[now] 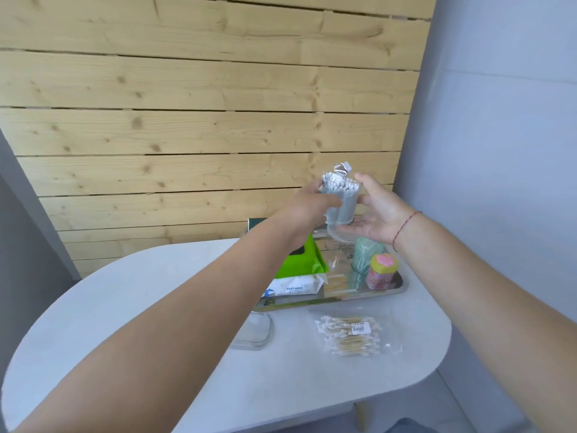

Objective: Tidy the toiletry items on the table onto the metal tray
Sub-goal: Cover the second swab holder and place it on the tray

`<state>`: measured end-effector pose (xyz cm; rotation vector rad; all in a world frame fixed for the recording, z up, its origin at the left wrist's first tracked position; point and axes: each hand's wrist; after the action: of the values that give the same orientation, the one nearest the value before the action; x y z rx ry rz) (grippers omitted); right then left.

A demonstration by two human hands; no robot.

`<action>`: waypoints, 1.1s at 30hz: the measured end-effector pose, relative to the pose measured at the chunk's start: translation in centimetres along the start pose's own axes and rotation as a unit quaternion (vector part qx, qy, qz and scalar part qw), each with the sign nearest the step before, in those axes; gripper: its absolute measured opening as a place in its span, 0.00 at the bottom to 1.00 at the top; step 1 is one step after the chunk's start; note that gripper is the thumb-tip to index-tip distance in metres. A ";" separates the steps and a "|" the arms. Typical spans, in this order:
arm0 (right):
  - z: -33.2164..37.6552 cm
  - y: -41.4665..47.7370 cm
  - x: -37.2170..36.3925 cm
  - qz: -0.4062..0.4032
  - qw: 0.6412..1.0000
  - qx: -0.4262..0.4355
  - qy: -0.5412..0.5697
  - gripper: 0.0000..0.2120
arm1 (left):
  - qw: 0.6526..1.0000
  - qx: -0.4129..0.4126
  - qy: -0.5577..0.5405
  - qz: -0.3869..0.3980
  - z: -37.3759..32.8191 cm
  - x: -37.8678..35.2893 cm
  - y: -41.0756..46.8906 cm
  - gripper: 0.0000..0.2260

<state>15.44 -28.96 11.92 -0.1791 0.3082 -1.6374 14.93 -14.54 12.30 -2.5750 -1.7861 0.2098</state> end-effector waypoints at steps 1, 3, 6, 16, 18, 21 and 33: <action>0.3 0.5 0.6 -0.006 1.000 -0.003 -0.018 0.19 | 1.000 0.011 -0.020 0.005 -0.2 -0.6 0.9 0.18; 0.4 1.5 1.1 -0.021 0.998 -0.014 -0.059 0.24 | 0.998 0.037 -0.044 0.002 -0.2 -1.3 2.6 0.14; -0.3 3.0 1.0 -0.040 0.994 -0.026 -0.100 0.23 | 0.993 0.081 -0.079 -0.020 0.9 -1.9 4.5 0.15; -5.9 7.4 -0.1 -0.109 0.990 -0.087 -0.023 0.20 | 0.977 0.156 -0.111 -0.090 4.8 -1.8 8.2 0.07; -6.6 7.8 -0.6 -0.116 0.990 -0.083 -0.008 0.20 | 0.983 0.147 -0.058 -0.097 5.0 -1.4 8.9 0.09; -7.6 8.5 -1.3 -0.120 0.991 -0.064 0.006 0.21 | 0.985 0.140 0.004 -0.102 5.5 -0.8 9.6 0.08; -10.6 9.8 -1.5 -0.176 0.979 -0.096 0.020 0.25 | 0.990 0.117 0.016 -0.081 6.6 0.9 10.9 0.10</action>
<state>21.78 -27.16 -1.02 -0.3633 0.4870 -1.9635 24.66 -18.03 4.80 -2.2517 -1.8242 0.3512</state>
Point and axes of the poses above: each hand's wrist, its own y-axis towards the middle knuckle, its own x-axis out of the back of the hand, z = x × y, and after that the axes turned 8 degrees about -y, right-handed
